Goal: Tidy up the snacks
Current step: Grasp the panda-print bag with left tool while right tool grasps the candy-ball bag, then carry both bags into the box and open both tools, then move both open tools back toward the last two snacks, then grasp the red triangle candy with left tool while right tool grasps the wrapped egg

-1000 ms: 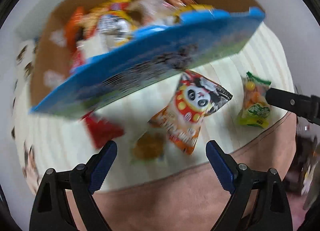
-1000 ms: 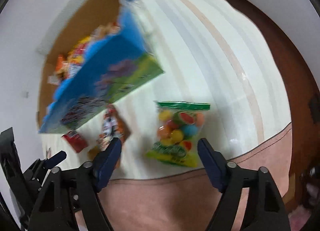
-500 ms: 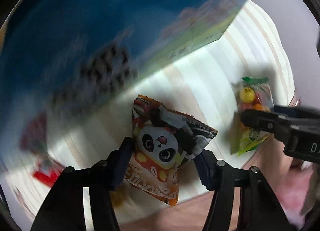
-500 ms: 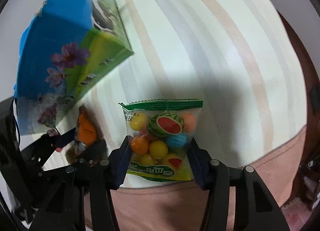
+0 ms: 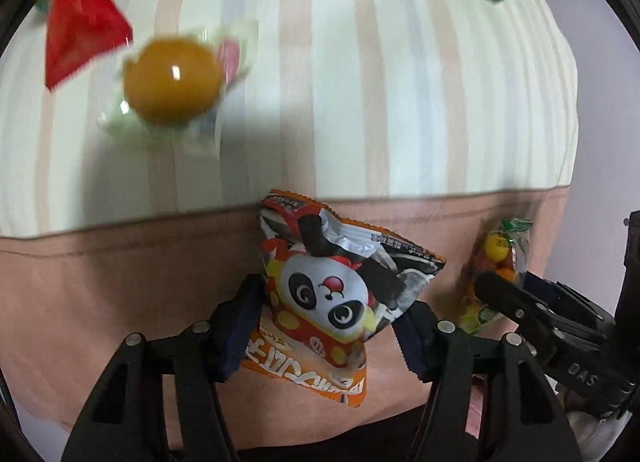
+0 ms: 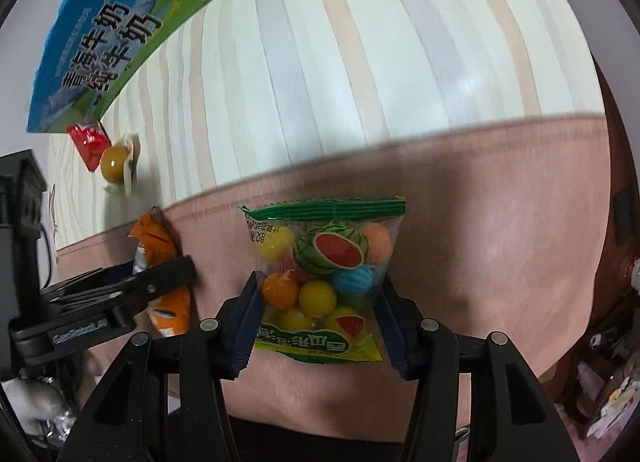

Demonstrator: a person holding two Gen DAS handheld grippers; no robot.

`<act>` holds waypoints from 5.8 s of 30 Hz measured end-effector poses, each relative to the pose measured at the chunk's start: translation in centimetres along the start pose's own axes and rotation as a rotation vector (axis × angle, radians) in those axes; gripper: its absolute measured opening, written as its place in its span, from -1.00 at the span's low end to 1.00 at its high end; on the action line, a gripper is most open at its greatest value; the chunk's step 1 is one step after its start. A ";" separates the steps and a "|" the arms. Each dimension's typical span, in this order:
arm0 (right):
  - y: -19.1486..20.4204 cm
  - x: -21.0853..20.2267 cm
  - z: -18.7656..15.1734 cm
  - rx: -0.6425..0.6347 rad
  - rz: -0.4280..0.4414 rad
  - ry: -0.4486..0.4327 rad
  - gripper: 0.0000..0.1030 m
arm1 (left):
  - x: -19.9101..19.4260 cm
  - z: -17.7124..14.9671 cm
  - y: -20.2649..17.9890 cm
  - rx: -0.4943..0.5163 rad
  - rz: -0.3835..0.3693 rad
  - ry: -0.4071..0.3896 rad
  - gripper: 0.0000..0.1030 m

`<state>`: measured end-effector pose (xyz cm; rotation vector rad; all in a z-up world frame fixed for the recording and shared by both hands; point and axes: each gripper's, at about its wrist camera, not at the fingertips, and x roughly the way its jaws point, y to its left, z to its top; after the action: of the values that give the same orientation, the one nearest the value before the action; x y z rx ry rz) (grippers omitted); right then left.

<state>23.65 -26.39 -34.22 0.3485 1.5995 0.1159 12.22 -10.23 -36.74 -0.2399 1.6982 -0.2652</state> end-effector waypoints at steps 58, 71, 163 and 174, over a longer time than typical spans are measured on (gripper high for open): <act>15.8 -10.8 29.7 -0.254 -0.128 -0.225 0.81 | -15.8 20.0 4.1 -0.139 0.014 -0.174 0.78; 15.1 -11.7 28.3 -0.248 -0.150 -0.233 0.87 | -19.3 18.8 4.6 -0.150 0.084 -0.289 0.83; 15.8 3.8 5.5 -0.177 -0.075 -0.220 0.14 | -12.1 3.6 14.5 -0.199 0.098 -0.397 0.83; 12.8 3.2 4.6 -0.083 -0.060 -0.237 0.14 | -9.1 5.4 13.2 -0.194 0.043 -0.393 -0.28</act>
<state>30.08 -13.99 -33.90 0.2406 1.3655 0.0910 18.73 4.90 -33.04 -0.3737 1.3367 -0.0164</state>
